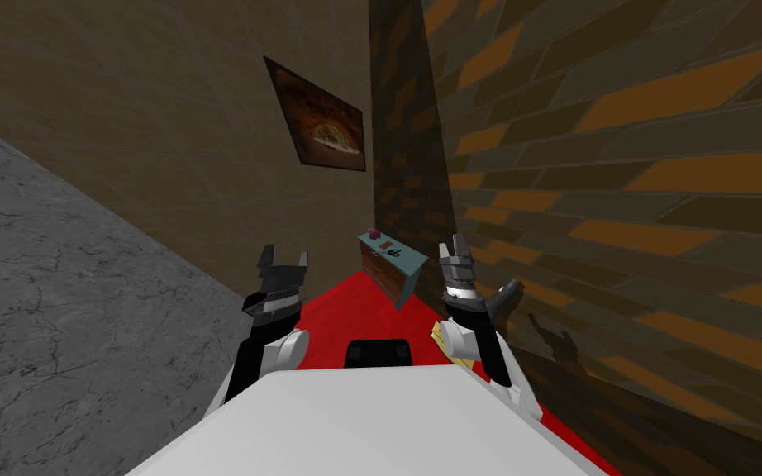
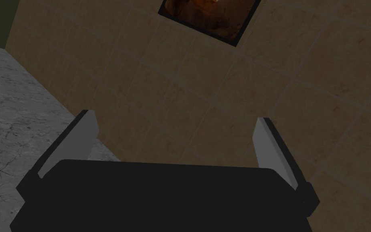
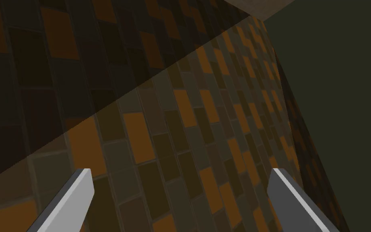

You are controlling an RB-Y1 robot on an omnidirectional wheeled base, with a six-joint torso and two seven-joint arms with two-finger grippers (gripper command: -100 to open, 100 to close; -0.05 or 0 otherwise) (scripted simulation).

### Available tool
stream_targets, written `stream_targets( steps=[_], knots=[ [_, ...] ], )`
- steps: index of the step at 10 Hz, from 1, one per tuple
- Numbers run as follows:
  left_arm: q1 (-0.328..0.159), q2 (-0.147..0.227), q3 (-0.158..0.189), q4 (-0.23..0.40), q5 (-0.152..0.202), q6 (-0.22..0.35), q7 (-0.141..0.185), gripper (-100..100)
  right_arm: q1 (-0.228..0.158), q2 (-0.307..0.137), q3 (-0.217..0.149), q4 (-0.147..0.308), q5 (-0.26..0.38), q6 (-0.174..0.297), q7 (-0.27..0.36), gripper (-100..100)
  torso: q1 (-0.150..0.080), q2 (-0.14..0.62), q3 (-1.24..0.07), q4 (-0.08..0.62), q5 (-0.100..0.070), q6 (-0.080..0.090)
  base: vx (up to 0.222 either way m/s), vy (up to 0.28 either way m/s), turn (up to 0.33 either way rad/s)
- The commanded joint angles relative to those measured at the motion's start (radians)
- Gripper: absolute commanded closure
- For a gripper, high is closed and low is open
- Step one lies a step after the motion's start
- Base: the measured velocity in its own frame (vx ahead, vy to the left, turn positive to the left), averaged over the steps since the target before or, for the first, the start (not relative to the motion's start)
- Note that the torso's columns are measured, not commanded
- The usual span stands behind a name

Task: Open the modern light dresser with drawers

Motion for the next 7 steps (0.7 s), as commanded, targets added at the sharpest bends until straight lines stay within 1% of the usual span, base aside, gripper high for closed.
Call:
stream_targets(
  steps=[1, 3, 7],
  knots=[
    [0.0, 0.0, 0.0, 0.0, 0.0, 0.0, 0.0, 0, 0.0, 0.0, 0.0, 0.0, 0.0, 0.0, 0.0, 0, 0.0, 0.04, -0.082, 0.041, 0.0, 0.0, 0.0, 0.0, 0.0],
    [0.0, 0.0, 0.0, 0.0, 0.0, 0.0, 0.0, 0, 0.0, 0.0, 0.0, 0.0, 0.0, 0.0, 0.0, 0, 0.0, 0.175, -0.351, 0.176, 0.0, 0.0, 0.0, 0.0, 0.0],
    [0.0, 0.0, 0.0, 0.0, 0.0, 0.0, 0.0, 0, 0.0, 0.0, 0.0, 0.0, 0.0, 0.0, 0.0, 0, 0.0, 0.47, -0.939, 0.47, 0.0, 0.0, 0.0, 0.0, 0.0]
  ],
)
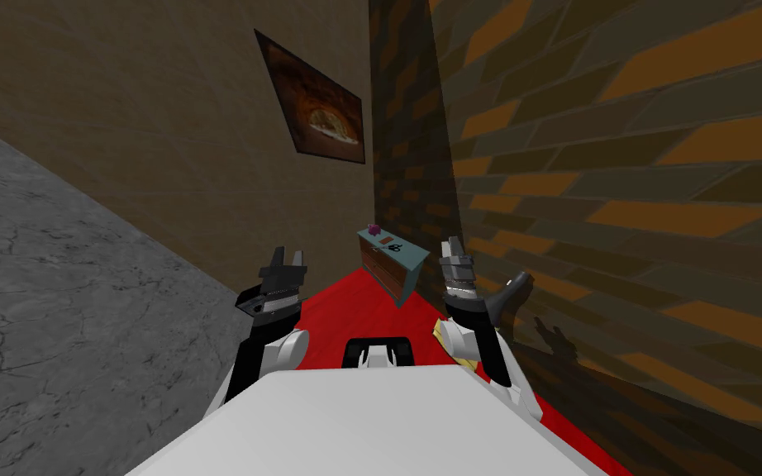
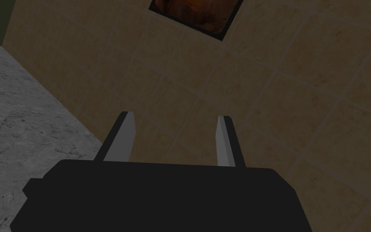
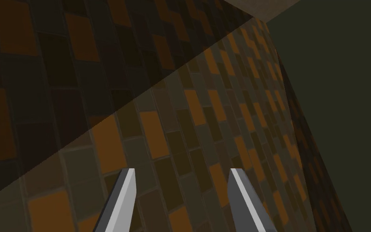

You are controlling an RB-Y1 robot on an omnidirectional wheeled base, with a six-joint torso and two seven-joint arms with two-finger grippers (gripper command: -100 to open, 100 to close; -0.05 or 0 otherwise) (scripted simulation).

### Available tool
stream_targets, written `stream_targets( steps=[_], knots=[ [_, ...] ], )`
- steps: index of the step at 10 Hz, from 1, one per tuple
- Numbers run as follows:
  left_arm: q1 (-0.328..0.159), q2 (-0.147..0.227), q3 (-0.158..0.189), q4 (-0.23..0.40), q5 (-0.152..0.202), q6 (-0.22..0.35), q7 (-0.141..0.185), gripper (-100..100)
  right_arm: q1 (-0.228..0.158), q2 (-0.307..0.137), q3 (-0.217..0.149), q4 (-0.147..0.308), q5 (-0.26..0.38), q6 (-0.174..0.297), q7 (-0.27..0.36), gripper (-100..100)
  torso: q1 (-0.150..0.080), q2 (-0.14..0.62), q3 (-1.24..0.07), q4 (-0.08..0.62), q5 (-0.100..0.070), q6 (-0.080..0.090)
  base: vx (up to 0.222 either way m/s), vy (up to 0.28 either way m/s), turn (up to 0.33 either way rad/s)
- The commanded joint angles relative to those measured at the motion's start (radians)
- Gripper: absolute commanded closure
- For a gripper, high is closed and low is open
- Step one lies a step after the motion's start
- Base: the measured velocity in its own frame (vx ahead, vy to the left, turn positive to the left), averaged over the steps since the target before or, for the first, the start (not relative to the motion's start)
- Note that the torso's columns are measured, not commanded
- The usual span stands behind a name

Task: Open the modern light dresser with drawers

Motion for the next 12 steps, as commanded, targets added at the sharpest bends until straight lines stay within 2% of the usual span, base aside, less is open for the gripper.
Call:
stream_targets(
  steps=[1, 2, 3, 5, 8, 9, 10, 11, 12],
  knots=[
    [0.0, 0.0, 0.0, 0.0, 0.0, 0.0, 0.0, 0, 0.0, 0.0, 0.0, 0.0, 0.0, 0.0, 0.0, 0, 0.0, 0.074, -0.148, 0.074, 0.0, 0.0, 0.0, 0.0, 0.0],
    [0.0, 0.0, 0.0, 0.0, 0.0, 0.0, 0.0, 0, 0.0, 0.0, 0.0, 0.0, 0.0, 0.0, 0.0, 0, 0.0, 0.148, -0.295, 0.148, 0.0, 0.0, 0.0, 0.0, 0.0],
    [0.0, 0.0, 0.0, 0.0, 0.0, 0.0, 0.0, 0, 0.001, -0.028, 0.0, 0.009, 0.02, 0.006, 0.011, -100, 0.0, 0.221, -0.443, 0.221, 0.0, 0.0, 0.03, 0.015, 0.011],
    [0.0, 0.0, 0.0, 0.0, 0.0, 0.0, 0.0, 0, 0.002, -0.07, 0.0, 0.031, 0.065, 0.021, 0.037, -100, 0.002, 0.263, -0.533, 0.264, 0.0, 0.0, 0.068, 0.043, 0.014],
    [0.0, 0.0, 0.0, 0.0, 0.0, 0.0, 0.0, 0, 0.005, -0.135, 0.001, 0.081, 0.159, 0.056, 0.098, -100, 0.0, 0.265, -0.539, 0.267, 0.0, 0.0, 0.134, 0.069, 0.02],
    [0.0, 0.0, 0.0, 0.0, 0.0, 0.0, 0.0, 0, 0.005, -0.135, 0.001, 0.081, 0.172, 0.056, 0.098, -100, 0.001, 0.267, -0.537, 0.268, 0.0, 0.0, 0.1, 0.063, 0.0],
    [0.0, 0.0, 0.0, 0.0, 0.0, 0.0, 0.0, 0, 0.006, -0.157, 0.001, 0.101, 0.21, 0.071, 0.122, -100, 0.0, 0.27, -0.535, 0.269, 0.0, 0.0, 0.119, 0.051, 0.014],
    [0.0, 0.0, 0.0, 0.0, 0.0, 0.0, 0.0, 0, 0.006, -0.157, 0.001, 0.101, 0.216, 0.071, 0.122, -100, -0.001, 0.269, -0.536, 0.269, 0.0, 0.0, 0.083, 0.039, 0.008],
    [0.0, 0.0, 0.0, 0.0, 0.0, 0.0, 0.0, 0, 0.007, -0.179, 0.001, 0.122, 0.258, 0.086, 0.148, -100, -0.001, 0.271, -0.535, 0.269, 0.0, 0.0, 0.08, 0.052, 0.012]
  ],
)
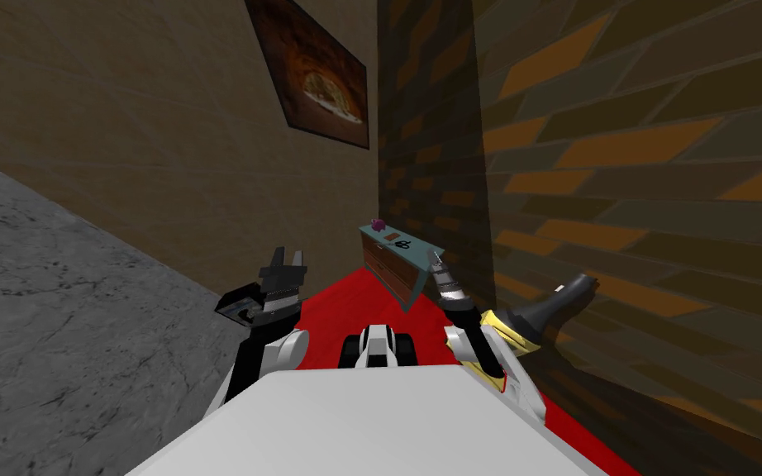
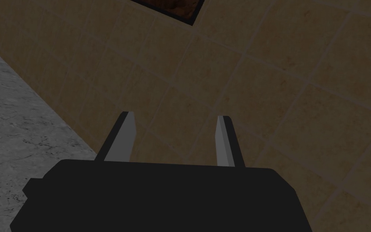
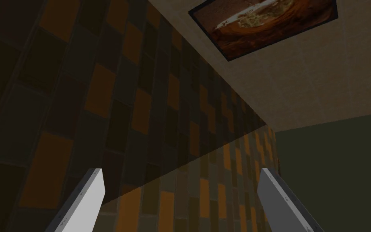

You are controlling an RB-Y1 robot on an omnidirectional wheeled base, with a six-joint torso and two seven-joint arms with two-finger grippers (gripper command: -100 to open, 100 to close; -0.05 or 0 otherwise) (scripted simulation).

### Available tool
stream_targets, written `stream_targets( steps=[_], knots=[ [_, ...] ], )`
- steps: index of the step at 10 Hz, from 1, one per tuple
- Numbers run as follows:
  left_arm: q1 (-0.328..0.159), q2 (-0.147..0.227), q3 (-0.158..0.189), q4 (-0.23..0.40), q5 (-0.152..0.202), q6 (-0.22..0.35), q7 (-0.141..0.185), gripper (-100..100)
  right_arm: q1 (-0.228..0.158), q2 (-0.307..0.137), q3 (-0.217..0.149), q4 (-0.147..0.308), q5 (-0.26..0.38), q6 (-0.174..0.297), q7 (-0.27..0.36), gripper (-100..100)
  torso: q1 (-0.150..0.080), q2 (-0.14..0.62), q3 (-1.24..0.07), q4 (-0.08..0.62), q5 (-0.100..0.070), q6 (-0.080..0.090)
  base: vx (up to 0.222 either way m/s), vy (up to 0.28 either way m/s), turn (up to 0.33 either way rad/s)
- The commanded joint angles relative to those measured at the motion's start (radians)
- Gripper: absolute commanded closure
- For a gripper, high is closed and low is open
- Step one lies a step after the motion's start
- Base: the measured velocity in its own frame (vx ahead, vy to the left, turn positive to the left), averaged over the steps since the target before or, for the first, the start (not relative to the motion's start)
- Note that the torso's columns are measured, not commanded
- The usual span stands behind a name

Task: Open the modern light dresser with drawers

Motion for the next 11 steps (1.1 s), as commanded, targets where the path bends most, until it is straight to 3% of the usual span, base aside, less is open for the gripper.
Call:
stream_targets(
  steps=[1, 11],
  knots=[
    [0.0, 0.0, 0.0, 0.0, 0.0, 0.0, 0.0, 0, 0.003, -0.026, 0.0, 0.022, 0.056, 0.02, 0.029, -100, 0.001, -0.001, 0.0, 0.0, 0.0, 0.0, 0.076, 0.043, 0.003],
    [0.0, 0.0, 0.0, 0.0, 0.0, 0.0, 0.0, 0, 0.011, -0.137, 0.001, 0.14, 0.322, 0.108, 0.174, -100, 0.002, -0.004, -0.002, -0.001, 0.001, 0.0, 0.107, 0.051, 0.012]
  ],
)
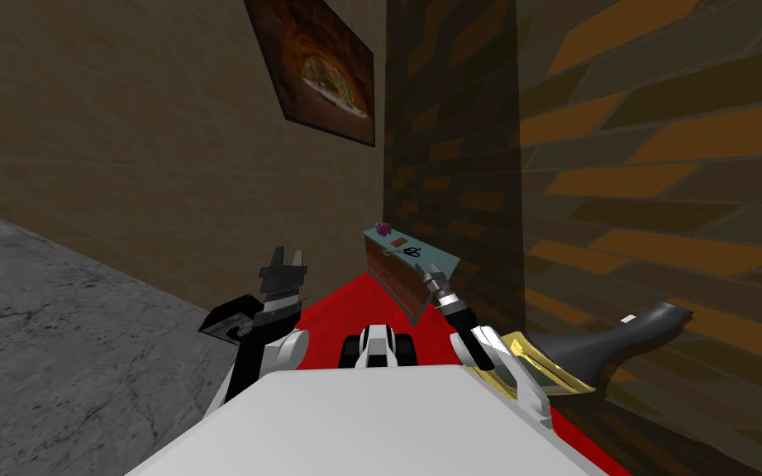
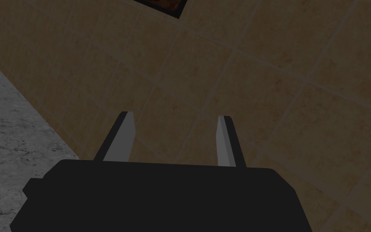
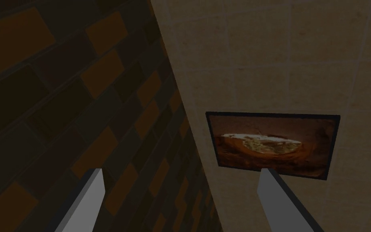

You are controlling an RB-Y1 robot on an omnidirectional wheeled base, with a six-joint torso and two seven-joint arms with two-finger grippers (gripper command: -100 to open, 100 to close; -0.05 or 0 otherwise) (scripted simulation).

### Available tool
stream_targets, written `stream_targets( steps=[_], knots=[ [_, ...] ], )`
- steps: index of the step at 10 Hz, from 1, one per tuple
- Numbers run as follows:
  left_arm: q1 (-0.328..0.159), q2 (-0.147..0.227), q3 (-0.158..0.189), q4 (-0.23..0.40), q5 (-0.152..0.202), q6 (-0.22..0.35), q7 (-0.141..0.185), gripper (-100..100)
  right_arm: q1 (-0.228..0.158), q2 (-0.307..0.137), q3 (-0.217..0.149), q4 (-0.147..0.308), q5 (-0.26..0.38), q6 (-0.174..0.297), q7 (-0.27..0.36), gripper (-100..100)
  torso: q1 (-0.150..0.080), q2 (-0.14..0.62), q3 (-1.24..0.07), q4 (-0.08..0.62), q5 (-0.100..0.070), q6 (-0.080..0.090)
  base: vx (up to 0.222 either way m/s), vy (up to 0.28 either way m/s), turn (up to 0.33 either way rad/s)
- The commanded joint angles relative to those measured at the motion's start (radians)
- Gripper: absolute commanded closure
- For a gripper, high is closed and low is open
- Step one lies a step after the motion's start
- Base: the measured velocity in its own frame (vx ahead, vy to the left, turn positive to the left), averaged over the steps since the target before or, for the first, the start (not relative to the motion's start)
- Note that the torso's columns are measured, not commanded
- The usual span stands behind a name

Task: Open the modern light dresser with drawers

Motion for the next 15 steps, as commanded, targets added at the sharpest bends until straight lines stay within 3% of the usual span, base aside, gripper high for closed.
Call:
stream_targets(
  steps=[1, 15],
  knots=[
    [0.0, 0.0, 0.0, 0.0, 0.0, 0.0, 0.0, 0, 0.007, -0.031, 0.001, 0.035, 0.076, 0.026, 0.05, -100, 0.0, 0.002, 0.001, 0.0, 0.0, 0.0, 0.116, 0.071, 0.02],
    [0.0, 0.0, 0.0, 0.0, 0.0, 0.0, 0.0, 0, 0.019, -0.19, 0.004, 0.202, 0.459, 0.128, 0.266, -100, -0.001, 0.002, 0.001, 0.001, 0.0, 0.0, 0.1, 0.053, 0.03]
  ],
)
